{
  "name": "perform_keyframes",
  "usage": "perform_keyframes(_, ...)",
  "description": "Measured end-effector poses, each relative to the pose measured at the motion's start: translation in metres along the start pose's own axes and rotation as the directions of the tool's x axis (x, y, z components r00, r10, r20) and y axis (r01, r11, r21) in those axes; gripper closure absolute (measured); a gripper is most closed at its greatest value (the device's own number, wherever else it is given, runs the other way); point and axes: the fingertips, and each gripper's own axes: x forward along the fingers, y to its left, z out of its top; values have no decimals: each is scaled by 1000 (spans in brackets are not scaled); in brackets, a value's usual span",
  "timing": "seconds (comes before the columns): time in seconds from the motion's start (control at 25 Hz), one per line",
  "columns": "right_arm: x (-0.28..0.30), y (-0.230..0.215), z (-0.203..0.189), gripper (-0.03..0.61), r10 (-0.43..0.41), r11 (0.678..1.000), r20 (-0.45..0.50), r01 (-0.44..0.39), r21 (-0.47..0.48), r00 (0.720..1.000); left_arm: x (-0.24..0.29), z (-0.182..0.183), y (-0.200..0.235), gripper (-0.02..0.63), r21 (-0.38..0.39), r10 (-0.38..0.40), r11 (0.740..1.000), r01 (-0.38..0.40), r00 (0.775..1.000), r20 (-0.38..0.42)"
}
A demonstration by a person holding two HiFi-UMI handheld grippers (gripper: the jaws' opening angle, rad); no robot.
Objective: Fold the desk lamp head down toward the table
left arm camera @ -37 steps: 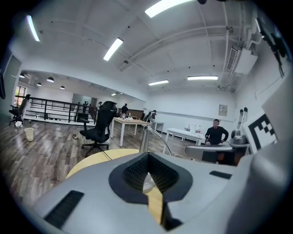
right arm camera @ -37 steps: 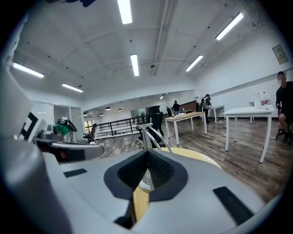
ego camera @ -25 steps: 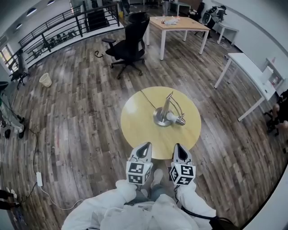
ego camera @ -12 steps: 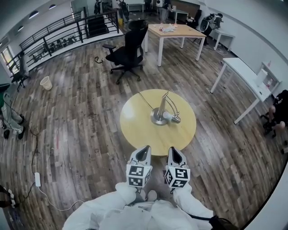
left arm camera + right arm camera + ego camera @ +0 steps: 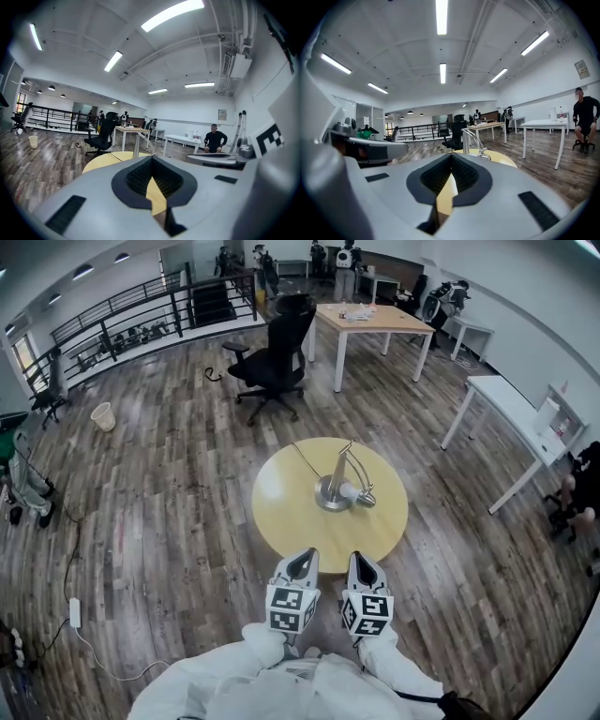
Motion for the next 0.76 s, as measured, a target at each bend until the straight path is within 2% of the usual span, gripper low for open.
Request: perform_keyframes(0.76,10,-8,7,567,3,1000,2,-3,-18,1000,13,3,1,615,9,4,1000,-4,1000,-7)
